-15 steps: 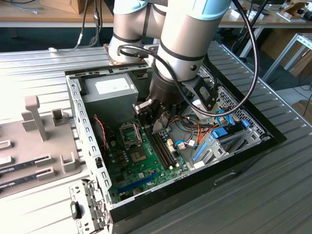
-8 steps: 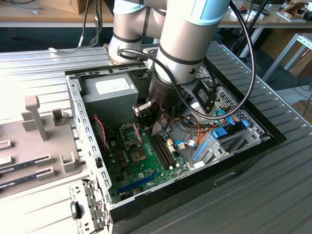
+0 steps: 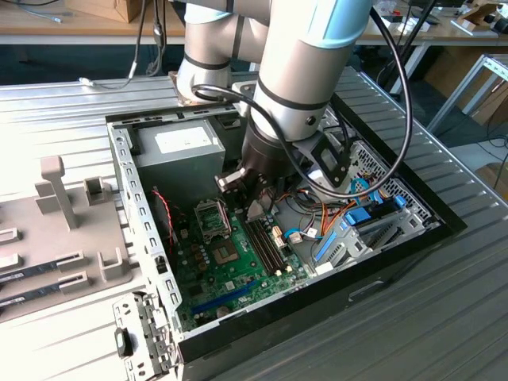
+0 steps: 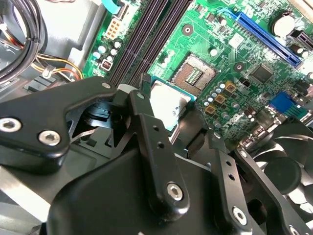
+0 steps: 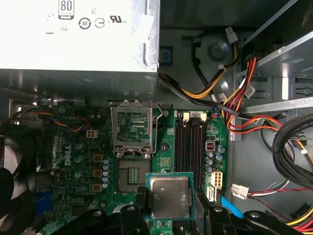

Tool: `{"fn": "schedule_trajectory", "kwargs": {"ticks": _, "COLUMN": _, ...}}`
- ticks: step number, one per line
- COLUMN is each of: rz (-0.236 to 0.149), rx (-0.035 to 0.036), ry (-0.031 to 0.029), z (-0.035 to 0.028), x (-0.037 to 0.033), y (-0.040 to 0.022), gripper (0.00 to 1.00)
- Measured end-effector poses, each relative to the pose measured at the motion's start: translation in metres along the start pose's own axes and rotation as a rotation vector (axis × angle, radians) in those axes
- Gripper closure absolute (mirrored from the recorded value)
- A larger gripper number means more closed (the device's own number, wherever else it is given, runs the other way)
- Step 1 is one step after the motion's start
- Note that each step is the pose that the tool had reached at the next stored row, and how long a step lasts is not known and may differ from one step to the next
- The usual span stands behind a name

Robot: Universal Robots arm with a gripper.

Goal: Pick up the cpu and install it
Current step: 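Place the cpu into insertion slot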

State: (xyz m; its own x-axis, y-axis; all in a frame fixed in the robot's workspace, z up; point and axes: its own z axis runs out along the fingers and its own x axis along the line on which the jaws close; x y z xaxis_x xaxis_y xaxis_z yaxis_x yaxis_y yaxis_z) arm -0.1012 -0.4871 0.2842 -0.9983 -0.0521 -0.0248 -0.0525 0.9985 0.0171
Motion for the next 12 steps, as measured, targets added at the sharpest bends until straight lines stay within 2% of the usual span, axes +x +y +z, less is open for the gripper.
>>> {"fn": "schedule_trajectory", "kwargs": {"ticks": 12, "rz": 0.0, "rx": 0.0, "ry": 0.0, "z": 0.0062, "x": 0.0002, "y": -0.0001, "gripper": 0.53}}
